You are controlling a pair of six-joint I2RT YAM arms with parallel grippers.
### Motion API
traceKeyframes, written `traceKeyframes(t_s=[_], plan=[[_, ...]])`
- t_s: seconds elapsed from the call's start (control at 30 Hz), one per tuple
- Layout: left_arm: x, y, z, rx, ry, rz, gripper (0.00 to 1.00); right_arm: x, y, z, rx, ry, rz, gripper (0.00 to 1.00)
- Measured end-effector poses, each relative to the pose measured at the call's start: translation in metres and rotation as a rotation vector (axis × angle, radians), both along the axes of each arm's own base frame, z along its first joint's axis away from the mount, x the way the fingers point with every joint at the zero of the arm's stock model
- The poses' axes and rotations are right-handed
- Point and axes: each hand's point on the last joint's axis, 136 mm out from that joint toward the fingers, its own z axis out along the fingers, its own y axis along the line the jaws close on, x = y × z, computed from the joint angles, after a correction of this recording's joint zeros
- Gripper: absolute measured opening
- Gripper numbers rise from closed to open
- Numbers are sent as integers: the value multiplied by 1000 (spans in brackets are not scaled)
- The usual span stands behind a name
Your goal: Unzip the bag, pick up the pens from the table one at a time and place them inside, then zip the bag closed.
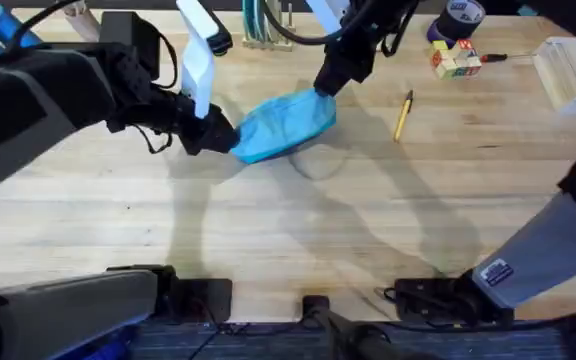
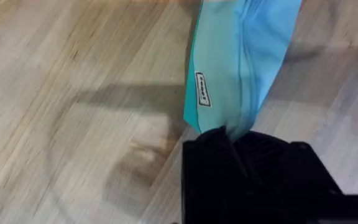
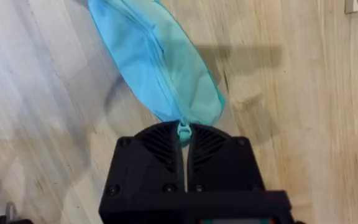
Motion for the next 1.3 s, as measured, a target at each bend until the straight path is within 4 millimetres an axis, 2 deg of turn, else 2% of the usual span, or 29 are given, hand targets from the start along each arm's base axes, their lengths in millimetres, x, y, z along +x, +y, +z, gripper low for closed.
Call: traceKeyframes(t_s=[0.27, 0.33, 0.43, 0.63, 0.73, 0.77, 0.83, 1.1, 1.3], plan=[[-2, -1, 0, -7, 7, -3, 41, 5, -4, -1, 4, 7, -42, 33], [-2, -3, 1, -18, 8, -7, 41, 9, -9, -12, -40, 10, -31, 33], [-3, -5, 2, -23, 8, -11, 41, 11, -13, -21, -74, -1, 20, 33], [-3, -5, 2, -24, 8, -13, 41, 9, -10, -22, -82, -43, 191, 33], [-4, -5, 1, -22, 13, -12, 41, 6, -5, -22, -87, -68, 285, 33], [-5, -4, 0, -17, 20, -9, 41, -4, 8, -22, -107, -106, 436, 33], [-5, -2, 0, -9, 20, -6, 41, -11, 16, -22, -126, -127, 526, 33], [-5, -1, -1, -2, 23, -3, 41, -18, 26, -23, -142, -144, 594, 33], [-5, 3, -3, 16, 27, 9, 41, -32, 43, -22, -109, -139, 644, 33]])
